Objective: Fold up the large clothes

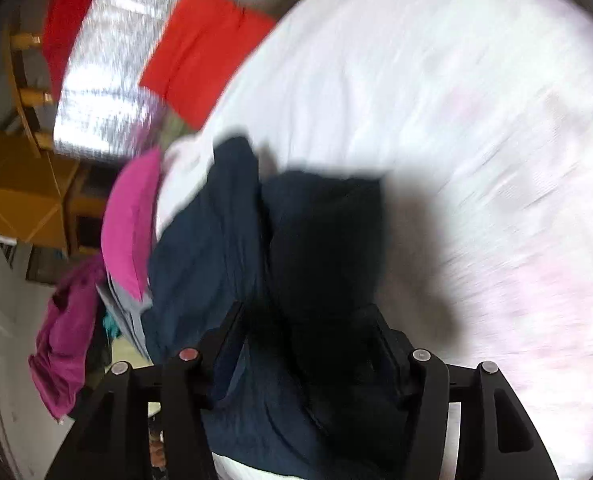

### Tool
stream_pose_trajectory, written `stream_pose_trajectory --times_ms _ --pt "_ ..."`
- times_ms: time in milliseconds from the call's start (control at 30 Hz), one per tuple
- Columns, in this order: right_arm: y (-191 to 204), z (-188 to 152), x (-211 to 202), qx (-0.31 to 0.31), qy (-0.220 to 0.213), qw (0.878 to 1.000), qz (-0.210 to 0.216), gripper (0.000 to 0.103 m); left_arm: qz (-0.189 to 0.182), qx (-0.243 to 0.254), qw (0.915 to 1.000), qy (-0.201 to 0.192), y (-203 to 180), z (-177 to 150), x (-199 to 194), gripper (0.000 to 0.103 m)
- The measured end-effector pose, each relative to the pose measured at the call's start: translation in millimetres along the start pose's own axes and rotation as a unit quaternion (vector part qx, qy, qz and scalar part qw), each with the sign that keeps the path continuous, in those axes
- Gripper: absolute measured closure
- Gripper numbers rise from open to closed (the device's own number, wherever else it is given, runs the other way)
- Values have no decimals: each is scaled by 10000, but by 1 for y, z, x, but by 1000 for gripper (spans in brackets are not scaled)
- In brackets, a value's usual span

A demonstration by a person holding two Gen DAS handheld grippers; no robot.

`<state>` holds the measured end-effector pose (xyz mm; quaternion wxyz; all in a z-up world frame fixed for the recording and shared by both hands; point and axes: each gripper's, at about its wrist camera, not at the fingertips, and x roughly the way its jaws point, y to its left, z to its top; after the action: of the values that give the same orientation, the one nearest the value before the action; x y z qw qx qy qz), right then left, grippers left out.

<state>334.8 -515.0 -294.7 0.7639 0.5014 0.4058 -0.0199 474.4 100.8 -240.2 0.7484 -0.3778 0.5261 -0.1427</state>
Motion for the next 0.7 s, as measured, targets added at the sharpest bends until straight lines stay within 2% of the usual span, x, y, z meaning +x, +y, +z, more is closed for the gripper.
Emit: stream_pose_trajectory --times_ms 67,133,200,267,333,433,633,700 --pt "9 6 -16 -202 -518 9984 -118 31 56 19 9983 -579 -4 11 -15 29" --pt "24 13 -9 -341 -685 9971 38 31 173 132 9962 -840 -21 18 -11 29" --pt "39 18 12 -498 -624 9966 223 31 4 277 9964 -807 -35 23 1 29" --pt "56 22 40 -717 -623 9955 60 31 -98 423 9962 -751 -47 27 16 29" --pt "68 25 64 -876 -597 9943 -105 31 -13 608 9956 -715 -58 30 32 28" --pt "74 32 93 -986 -538 9933 -276 31 314 656 9947 -724 -63 36 50 27" --pt "74 37 117 -901 -666 9934 -255 31 404 756 9937 -727 -62 44 70 28" --pt "78 39 124 -990 -673 9924 -281 38 417 921 9918 -784 -70 46 75 31"
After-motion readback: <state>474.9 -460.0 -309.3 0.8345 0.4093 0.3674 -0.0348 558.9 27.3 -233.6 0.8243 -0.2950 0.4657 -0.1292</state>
